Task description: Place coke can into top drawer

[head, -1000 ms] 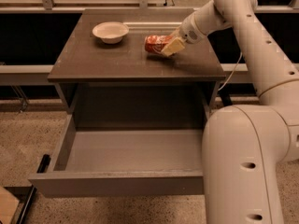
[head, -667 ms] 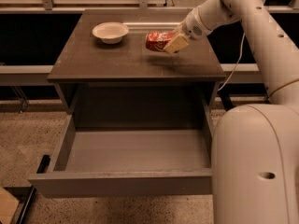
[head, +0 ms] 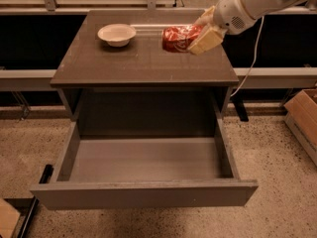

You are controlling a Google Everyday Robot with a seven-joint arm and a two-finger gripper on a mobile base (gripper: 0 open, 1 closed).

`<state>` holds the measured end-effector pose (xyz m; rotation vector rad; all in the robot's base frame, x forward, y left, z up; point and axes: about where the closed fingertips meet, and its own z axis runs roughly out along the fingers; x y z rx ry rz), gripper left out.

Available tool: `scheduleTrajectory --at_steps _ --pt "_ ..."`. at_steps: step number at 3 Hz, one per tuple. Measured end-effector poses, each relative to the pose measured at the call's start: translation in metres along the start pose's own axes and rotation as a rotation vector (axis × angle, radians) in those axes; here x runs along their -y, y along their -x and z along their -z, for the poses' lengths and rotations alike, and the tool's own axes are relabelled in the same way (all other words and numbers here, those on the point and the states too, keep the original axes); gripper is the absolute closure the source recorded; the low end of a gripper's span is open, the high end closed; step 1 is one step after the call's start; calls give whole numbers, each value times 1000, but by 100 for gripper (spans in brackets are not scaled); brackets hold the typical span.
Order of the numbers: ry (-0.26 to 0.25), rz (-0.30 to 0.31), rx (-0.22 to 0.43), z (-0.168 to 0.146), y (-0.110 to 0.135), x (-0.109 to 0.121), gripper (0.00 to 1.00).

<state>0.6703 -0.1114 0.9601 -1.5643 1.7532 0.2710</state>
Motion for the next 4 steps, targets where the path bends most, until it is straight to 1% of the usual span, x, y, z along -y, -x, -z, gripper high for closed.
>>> scheduleTrajectory --at_steps 1,2,3,4 --pt "-8 109 5 31 43 -71 100" --pt "93 101 -35 -5 36 -135 100" --pt "166 77 -61 -32 14 -163 100" --pt "175 50 -48 -46 5 -168 100"
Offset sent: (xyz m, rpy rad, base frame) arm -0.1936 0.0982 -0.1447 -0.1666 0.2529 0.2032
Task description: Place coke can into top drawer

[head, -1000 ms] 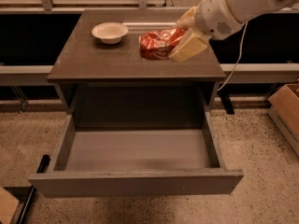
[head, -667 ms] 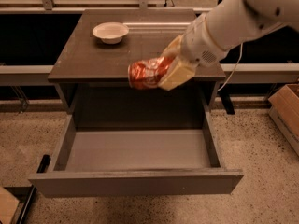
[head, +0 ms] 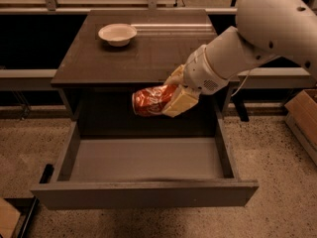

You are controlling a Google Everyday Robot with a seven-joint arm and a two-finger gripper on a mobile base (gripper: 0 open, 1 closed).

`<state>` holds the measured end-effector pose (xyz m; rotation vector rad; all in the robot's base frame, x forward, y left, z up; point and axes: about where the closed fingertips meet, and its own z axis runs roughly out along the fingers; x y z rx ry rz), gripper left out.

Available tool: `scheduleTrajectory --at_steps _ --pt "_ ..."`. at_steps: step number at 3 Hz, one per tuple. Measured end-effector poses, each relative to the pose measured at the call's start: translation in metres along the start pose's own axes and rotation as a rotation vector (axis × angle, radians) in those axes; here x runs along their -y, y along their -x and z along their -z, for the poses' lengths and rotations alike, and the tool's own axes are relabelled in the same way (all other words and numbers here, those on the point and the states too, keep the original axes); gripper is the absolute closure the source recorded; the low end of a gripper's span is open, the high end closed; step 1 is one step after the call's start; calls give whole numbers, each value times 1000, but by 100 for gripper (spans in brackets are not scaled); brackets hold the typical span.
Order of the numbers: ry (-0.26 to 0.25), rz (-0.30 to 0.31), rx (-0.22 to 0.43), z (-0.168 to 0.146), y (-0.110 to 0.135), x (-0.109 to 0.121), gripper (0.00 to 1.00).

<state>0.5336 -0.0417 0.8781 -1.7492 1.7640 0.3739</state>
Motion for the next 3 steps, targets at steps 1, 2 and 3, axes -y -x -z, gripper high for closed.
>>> scheduleTrajectory --at_steps 1,2,3 --pt "-3 -4 -9 -30 -18 -12 100" --pt "-7 -23 -15 -70 -48 -24 100" --pt "-15 -76 -11 -111 -83 -32 100"
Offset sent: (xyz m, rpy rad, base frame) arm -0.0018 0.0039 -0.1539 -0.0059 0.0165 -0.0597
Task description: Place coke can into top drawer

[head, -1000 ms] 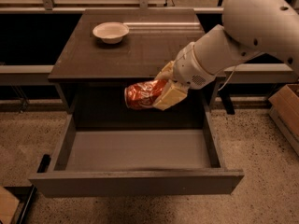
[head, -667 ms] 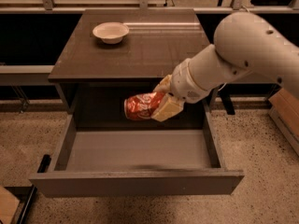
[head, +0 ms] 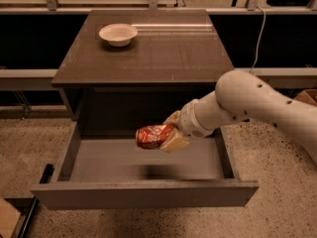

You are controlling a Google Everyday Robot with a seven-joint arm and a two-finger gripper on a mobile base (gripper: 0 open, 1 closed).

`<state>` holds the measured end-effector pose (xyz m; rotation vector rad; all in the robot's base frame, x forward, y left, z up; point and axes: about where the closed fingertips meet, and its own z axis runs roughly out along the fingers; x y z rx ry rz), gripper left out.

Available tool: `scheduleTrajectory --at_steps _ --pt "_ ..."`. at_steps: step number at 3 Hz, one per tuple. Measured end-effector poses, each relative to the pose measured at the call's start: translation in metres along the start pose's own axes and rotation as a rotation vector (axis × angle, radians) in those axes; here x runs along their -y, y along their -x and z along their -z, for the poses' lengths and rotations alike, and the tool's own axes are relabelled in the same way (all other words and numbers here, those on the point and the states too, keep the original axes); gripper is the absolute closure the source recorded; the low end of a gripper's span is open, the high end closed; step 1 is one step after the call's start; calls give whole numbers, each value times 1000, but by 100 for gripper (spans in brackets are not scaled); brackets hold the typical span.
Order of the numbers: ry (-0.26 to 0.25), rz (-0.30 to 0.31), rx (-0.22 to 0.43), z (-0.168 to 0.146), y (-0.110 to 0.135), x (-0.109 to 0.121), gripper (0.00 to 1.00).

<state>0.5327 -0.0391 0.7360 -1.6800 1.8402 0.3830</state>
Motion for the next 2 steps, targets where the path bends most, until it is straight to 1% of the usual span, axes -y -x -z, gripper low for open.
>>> scheduleTrajectory --at_steps 1,2 --pt "3 -65 25 -36 -31 -3 100" --pt "19 -136 43 -62 -57 -7 83"
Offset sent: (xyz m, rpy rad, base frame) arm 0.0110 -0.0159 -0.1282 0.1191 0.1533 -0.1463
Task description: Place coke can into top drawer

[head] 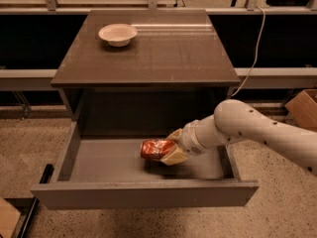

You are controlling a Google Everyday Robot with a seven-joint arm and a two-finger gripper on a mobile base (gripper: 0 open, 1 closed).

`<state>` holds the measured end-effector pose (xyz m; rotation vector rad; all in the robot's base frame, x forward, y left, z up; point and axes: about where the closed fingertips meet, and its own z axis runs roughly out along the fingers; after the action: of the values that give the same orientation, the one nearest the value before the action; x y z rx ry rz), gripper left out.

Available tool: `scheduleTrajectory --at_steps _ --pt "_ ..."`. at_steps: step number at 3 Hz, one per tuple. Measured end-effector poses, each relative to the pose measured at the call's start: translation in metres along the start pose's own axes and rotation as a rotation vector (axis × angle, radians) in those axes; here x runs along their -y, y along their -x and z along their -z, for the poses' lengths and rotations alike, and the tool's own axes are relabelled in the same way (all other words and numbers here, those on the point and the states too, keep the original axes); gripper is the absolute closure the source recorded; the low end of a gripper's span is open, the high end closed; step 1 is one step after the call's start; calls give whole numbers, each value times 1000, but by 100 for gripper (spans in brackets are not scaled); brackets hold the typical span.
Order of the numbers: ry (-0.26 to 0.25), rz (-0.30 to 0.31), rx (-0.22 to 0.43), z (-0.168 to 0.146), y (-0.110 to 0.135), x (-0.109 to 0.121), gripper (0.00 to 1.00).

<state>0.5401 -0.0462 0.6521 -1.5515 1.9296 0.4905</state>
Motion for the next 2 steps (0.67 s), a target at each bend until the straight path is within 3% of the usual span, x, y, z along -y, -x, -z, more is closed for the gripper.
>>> scheduleTrajectory --at_steps 1,2 --pt "4 2 0 -2 0 -1 60" --pt "9 3 0 -4 1 -2 29"
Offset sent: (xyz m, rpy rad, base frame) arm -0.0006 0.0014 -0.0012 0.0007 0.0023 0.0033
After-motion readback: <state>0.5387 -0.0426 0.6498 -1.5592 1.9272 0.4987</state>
